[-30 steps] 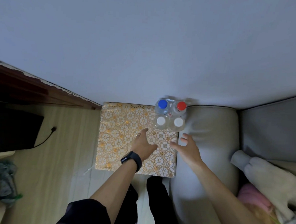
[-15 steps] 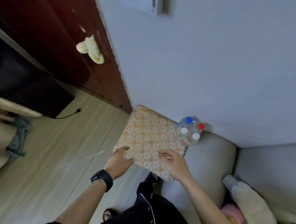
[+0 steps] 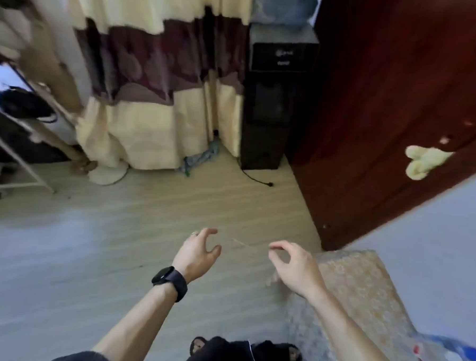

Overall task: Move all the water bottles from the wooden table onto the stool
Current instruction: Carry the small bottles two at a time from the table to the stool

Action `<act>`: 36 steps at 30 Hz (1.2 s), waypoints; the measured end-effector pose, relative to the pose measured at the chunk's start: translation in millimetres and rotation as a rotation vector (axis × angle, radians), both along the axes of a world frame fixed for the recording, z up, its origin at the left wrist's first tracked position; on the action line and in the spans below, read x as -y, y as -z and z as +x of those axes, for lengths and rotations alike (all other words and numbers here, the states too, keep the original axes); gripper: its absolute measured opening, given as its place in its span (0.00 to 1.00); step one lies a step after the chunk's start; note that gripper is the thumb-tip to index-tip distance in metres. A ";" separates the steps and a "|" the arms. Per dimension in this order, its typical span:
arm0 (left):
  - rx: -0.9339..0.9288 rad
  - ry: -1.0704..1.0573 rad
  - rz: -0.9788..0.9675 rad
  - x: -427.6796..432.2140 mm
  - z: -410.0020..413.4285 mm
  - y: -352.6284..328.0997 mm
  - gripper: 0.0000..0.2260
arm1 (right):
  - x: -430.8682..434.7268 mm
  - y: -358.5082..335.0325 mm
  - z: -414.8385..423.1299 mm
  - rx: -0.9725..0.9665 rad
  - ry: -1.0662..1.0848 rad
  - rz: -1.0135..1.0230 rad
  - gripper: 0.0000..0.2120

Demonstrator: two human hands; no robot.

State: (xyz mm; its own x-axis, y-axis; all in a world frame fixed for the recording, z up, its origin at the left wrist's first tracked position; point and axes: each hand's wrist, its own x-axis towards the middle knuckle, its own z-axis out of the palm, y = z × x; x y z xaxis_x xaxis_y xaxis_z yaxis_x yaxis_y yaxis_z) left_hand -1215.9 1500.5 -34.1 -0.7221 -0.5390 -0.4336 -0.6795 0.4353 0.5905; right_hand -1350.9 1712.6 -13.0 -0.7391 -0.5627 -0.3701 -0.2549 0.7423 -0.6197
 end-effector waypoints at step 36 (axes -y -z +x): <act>0.099 -1.383 -1.020 474.2 618.5 -338.1 0.17 | 837.6 -325.0 533.5 -0.344 -1.537 -0.929 0.18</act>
